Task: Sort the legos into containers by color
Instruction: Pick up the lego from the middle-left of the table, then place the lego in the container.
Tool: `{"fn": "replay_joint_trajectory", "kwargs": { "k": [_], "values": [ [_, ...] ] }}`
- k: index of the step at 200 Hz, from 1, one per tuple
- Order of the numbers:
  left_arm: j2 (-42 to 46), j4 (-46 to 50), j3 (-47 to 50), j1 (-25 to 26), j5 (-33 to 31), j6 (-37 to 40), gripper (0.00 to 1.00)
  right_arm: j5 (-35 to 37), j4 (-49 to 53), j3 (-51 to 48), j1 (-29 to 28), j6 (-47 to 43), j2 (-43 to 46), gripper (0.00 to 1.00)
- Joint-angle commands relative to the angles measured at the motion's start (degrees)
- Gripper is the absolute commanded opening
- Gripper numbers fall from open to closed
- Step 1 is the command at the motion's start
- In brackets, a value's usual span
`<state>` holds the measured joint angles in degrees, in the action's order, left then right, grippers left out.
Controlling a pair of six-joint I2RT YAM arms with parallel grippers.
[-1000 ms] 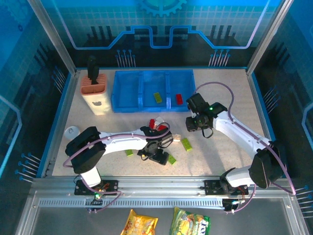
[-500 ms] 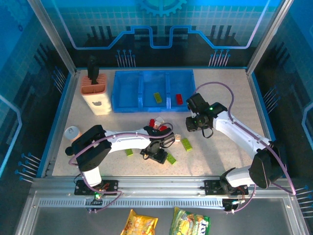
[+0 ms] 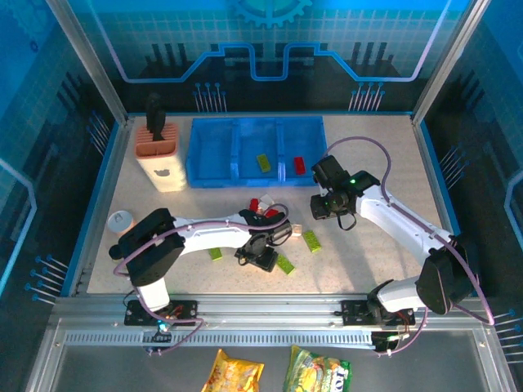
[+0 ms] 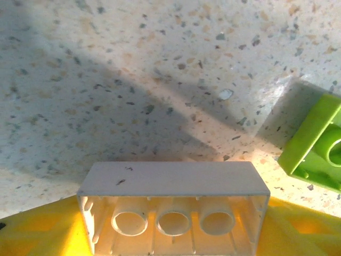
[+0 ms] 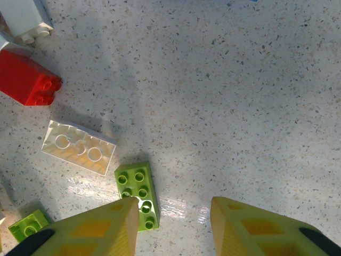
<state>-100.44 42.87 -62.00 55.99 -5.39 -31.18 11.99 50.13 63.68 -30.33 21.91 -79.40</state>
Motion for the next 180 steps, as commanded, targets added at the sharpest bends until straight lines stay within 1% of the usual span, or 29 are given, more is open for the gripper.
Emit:
{"fn": "replay_joint_trajectory", "kwargs": {
  "k": [1,19,53,87,124,180],
  "values": [
    [5.08,2.04,0.33,-3.34,-1.03,-0.64,0.66,0.37,1.03,-0.08,0.07,0.75,0.12,0.42],
    [8.16,2.56,1.15,-6.79,-1.03,-0.56,0.65,0.38,1.01,0.03,0.10,0.72,-0.10,0.42],
    [12.89,3.58,1.46,-15.47,-1.12,0.75,0.64,0.10,0.77,0.12,0.14,0.67,-0.34,0.42],
    [13.87,4.46,-1.22,-24.03,-2.17,3.01,0.63,0.05,0.67,0.13,0.10,0.57,-0.57,0.42],
    [10.83,4.42,-7.94,-31.12,-3.13,6.15,0.62,-0.21,0.41,-0.04,0.11,0.59,-0.72,0.42],
    [1.18,5.01,-21.94,-38.08,-3.49,10.81,0.62,-0.08,0.41,0.59,0.11,0.38,-0.90,0.42]
  ]
}}
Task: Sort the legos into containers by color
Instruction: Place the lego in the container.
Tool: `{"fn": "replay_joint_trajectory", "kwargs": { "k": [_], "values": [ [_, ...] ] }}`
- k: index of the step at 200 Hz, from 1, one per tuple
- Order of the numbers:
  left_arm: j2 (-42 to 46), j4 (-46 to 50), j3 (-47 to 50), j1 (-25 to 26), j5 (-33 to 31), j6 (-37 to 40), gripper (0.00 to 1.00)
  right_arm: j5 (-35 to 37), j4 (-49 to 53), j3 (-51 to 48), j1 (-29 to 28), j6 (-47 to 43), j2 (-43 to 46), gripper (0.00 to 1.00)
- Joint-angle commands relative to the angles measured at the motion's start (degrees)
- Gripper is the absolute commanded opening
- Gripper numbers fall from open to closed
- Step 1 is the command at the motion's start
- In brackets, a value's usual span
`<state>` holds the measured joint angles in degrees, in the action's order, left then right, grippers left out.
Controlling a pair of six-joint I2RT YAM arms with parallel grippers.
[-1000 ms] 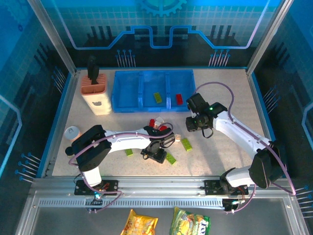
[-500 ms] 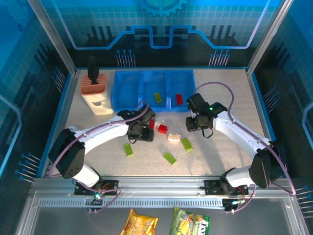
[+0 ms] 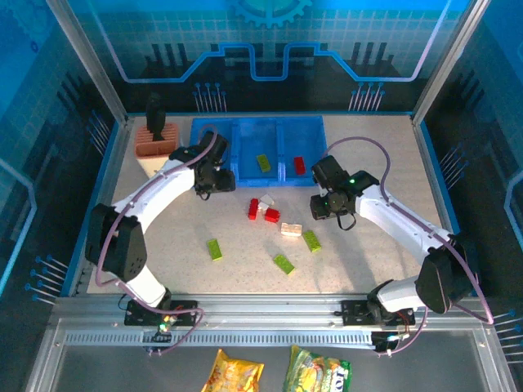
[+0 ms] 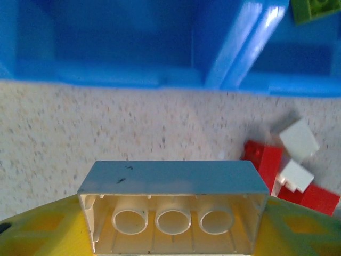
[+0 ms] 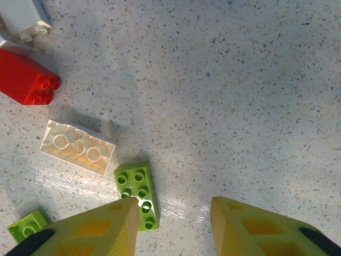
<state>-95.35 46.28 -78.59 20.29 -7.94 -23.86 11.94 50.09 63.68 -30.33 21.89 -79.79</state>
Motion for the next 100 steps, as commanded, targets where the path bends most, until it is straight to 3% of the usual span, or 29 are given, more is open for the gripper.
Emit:
{"fn": "replay_joint_trajectory", "kwargs": {
  "k": [1,100],
  "values": [
    [-4.12,1.61,-5.66,-2.55,-0.97,3.52,0.62,-0.06,0.45,0.62,0.10,0.37,-0.48,0.42],
    [-21.50,4.41,-25.32,-8.71,-2.39,7.24,0.60,-0.16,0.64,1.45,0.12,0.27,-0.85,0.42]
  ]
}}
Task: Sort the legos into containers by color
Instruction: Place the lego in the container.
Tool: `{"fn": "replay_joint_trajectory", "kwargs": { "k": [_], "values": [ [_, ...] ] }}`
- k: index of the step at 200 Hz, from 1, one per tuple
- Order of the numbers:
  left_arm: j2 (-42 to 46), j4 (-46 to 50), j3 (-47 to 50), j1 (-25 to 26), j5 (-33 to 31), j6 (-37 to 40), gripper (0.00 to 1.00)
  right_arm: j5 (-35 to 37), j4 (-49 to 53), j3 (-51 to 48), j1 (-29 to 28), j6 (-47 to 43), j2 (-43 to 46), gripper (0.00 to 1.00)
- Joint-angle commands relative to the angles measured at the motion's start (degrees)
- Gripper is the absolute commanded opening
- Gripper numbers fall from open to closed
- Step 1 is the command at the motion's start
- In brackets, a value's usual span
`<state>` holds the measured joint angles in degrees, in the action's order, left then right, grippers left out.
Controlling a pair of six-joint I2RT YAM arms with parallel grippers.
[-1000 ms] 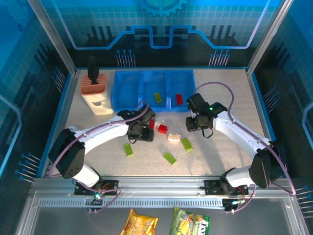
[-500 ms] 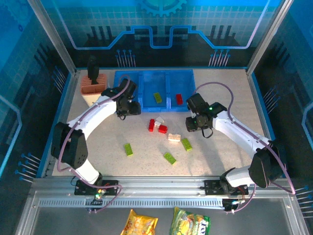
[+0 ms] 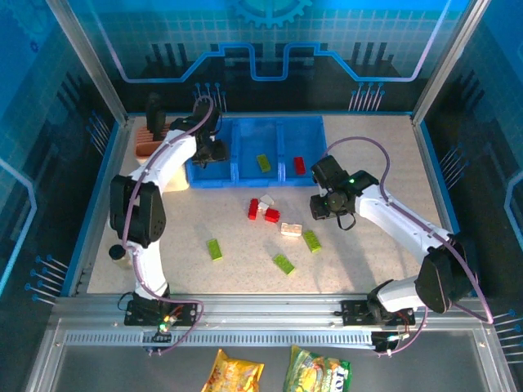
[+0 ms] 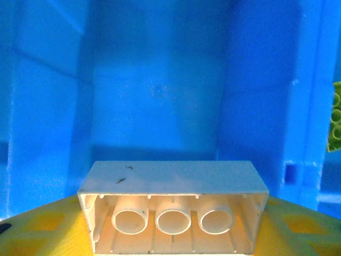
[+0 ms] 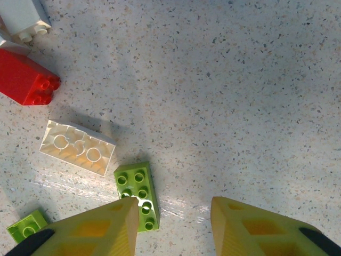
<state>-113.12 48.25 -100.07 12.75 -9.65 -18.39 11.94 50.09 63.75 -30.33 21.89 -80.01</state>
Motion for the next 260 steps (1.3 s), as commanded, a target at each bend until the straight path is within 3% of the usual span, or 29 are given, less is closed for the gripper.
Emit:
{"fn": "replay_joint_trajectory", "kwargs": {
  "k": [1,69,117,180,260],
  "values": [
    [-3.93,2.45,-4.00,-1.16,-0.61,1.87,0.60,-0.16,0.63,1.38,0.10,0.27,-0.61,0.42],
    [-13.75,2.51,-10.36,-1.77,-0.20,2.54,0.60,-0.25,0.89,1.13,0.11,0.47,-0.35,0.42],
    [-16.17,2.72,-11.82,-2.05,0.14,2.58,0.68,-0.51,1.15,1.04,0.11,0.65,0.04,0.42],
    [-11.81,3.93,-10.96,-2.03,1.30,2.51,0.76,-0.72,1.42,1.30,-0.16,0.72,0.18,0.42],
    [1.92,4.16,-3.62,-1.26,5.16,1.88,0.69,-1.34,0.91,0.77,-1.64,1.04,-1.63,0.42]
  ]
}}
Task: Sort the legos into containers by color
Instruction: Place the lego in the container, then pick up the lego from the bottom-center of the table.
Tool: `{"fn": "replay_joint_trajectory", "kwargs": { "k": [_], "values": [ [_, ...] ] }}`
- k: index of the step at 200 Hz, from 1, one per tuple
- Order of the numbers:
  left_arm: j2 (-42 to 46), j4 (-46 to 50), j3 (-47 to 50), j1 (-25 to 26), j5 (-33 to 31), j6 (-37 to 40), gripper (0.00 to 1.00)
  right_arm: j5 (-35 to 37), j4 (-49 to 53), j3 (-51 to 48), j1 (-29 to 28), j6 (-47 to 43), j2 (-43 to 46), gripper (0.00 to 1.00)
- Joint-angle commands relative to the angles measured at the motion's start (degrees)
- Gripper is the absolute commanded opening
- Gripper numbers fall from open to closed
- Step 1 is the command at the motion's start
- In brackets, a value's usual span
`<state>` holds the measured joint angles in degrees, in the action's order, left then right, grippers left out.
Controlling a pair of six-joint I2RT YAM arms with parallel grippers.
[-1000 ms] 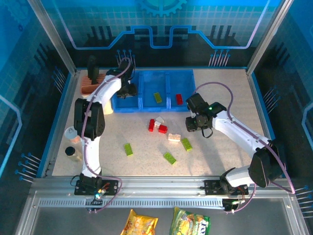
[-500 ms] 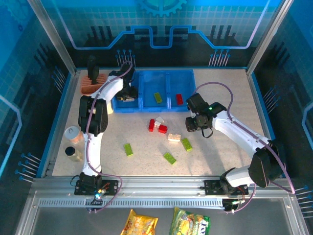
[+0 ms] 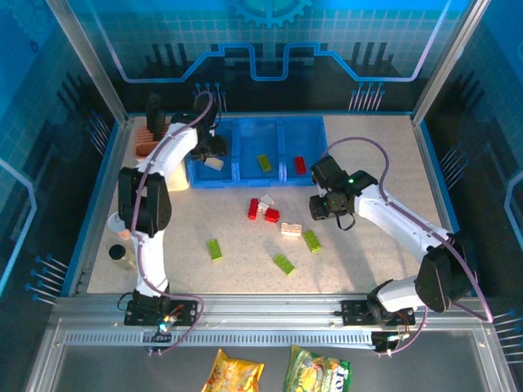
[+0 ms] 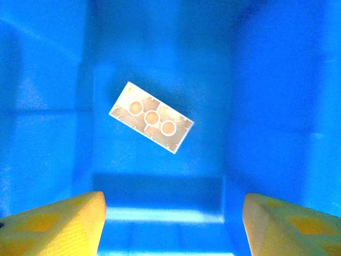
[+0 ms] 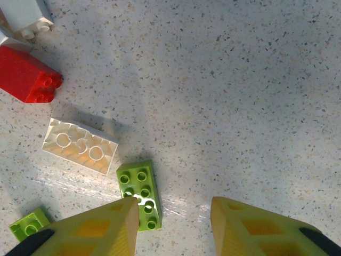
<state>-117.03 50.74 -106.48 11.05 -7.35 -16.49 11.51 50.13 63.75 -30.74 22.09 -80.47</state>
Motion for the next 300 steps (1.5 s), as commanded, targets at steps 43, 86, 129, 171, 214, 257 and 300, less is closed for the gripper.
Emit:
{"fn": "replay_joint_trajectory", "kwargs": {
  "k": [43,86,129,171,214,257,300],
  "values": [
    [15.79,1.51,12.06,0.88,5.68,0.39,0.68,-0.98,1.11,-0.36,-2.31,0.90,-1.63,0.42],
    [25.01,0.94,23.59,0.85,7.39,3.09,0.69,-2.03,0.12,-3.58,-3.86,1.46,-2.10,0.42],
    [31.51,-4.85,34.28,0.82,8.70,6.23,0.70,-3.76,-4.16,-8.30,-5.35,2.32,-4.95,0.43],
    [33.61,-8.23,37.39,0.82,8.36,7.77,0.70,-4.98,-8.30,-11.56,-6.22,3.22,-7.97,0.46],
    [34.16,-9.34,38.23,0.72,8.14,8.56,0.70,-5.47,-10.56,-13.03,-7.03,3.66,-10.41,0.46],
    [33.99,-9.50,38.45,0.74,8.30,8.50,0.70,-5.40,-11.19,-13.03,-7.72,3.90,-11.64,0.44],
    [33.96,-9.44,38.52,0.73,8.34,8.69,0.70,-5.03,-10.81,-13.03,-8.20,4.35,-11.38,0.39]
  ]
}}
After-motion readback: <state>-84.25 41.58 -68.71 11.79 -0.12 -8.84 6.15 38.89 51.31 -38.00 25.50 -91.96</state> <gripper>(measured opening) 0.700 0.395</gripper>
